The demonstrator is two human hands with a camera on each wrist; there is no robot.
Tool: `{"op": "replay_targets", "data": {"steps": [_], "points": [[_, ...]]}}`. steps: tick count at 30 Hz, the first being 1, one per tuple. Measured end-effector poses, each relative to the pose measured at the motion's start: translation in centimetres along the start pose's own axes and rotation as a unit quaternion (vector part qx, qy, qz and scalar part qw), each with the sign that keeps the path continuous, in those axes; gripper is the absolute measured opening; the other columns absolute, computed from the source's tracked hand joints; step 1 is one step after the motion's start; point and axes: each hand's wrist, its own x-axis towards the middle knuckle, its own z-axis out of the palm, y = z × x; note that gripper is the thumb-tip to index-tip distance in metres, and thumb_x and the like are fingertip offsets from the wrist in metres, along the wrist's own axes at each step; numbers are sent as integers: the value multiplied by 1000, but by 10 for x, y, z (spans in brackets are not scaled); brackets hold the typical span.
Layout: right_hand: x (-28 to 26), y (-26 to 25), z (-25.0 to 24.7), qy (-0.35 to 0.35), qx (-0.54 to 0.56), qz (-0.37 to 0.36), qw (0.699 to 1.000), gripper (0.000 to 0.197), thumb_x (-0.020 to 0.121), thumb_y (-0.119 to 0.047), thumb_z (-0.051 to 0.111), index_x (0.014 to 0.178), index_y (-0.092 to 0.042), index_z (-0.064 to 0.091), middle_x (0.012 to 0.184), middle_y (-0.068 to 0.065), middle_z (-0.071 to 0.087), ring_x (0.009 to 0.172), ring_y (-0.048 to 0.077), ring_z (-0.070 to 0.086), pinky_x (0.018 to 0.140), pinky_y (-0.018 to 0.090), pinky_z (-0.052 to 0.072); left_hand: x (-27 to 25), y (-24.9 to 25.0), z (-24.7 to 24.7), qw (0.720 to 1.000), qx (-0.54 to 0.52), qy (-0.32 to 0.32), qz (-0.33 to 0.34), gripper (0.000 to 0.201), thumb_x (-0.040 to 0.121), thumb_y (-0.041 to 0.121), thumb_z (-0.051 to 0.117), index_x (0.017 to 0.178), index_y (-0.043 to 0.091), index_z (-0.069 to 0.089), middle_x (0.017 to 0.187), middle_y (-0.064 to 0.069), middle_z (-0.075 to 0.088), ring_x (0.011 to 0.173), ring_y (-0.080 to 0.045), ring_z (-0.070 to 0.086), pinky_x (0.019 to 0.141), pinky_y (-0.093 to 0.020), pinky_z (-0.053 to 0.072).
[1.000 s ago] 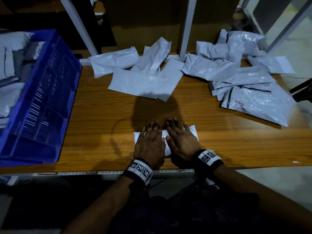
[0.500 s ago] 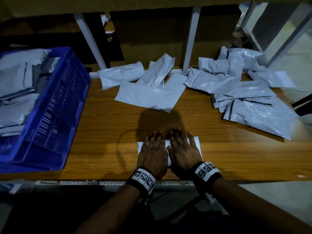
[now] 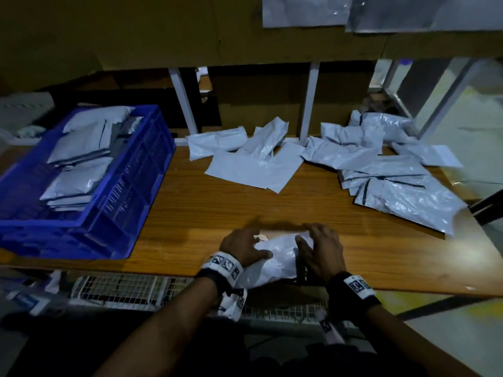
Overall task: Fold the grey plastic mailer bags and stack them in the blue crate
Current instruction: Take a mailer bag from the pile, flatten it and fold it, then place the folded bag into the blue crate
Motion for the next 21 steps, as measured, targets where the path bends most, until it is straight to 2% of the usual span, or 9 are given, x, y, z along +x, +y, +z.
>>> {"op": "replay_targets", "data": {"steps": [2,4,6,7,9,12,16,18,21], "points": [[-12,3,-3,3,44,24,999,47,95,-52,49,133,-27,62,135,8,59,123,33,49,95,46,46,2,0,-6,998,-51,-17,-32,64,71,56,87,119,16,74,119,-4,74,107,-24,69,83,-34,54],[-20,4,-3,41,93,26,994,42,95,-48,59,130,-26,63,130,8,61,119,33,53,90,35,47,1,-6,-4,990,-133,-1,-54,38,70,51,90,89,20,81,91,-3,77,83,-20,69,67,-29,46],[-27,-1,-7,74,158,35,984,40,93,-40,70,130,-24,63,125,5,62,115,27,55,83,15,43,-5,-10,3,958,-269,51,-87,37,69,43,93,59,17,68,63,-3,65,63,-18,55,59,-30,35],[-30,-5,-8,73,201,51,976,44,92,-39,73,132,-25,62,124,0,61,112,21,57,80,12,42,-9,-12,8,925,-351,87,-113,41,66,43,94,58,14,66,61,-6,63,61,-17,52,59,-31,35],[-36,-19,-12,10,303,99,948,54,88,-46,77,136,-29,58,121,-7,61,105,11,62,76,15,49,-21,-7,14,852,-475,148,-161,44,59,51,93,64,15,68,63,-12,62,59,-20,50,59,-35,40],[-42,-39,-5,-106,459,140,871,58,81,-48,83,131,-28,60,121,-5,70,98,15,73,72,30,60,-43,2,23,784,-564,170,-194,41,68,45,91,78,15,65,70,-13,61,56,-25,52,59,-42,43],[-40,-56,9,-131,561,205,791,53,79,-20,89,126,-22,64,114,6,76,103,33,74,84,60,60,-76,1,16,723,-637,179,-200,47,76,30,90,111,6,71,104,-15,77,97,-39,74,89,-56,59],[-37,-68,8,-144,564,209,785,51,79,-12,87,125,-18,66,112,8,77,101,38,74,86,62,59,-93,-7,2,703,-657,188,-196,46,80,21,87,118,3,68,109,-18,76,103,-40,73,92,-57,58],[-34,-98,-2,-190,565,177,783,39,83,-12,84,120,-11,70,113,12,76,101,36,74,88,59,59,-118,-32,-34,649,-694,261,-171,56,76,16,87,124,10,59,102,-13,77,90,-34,71,77,-45,56]]}}
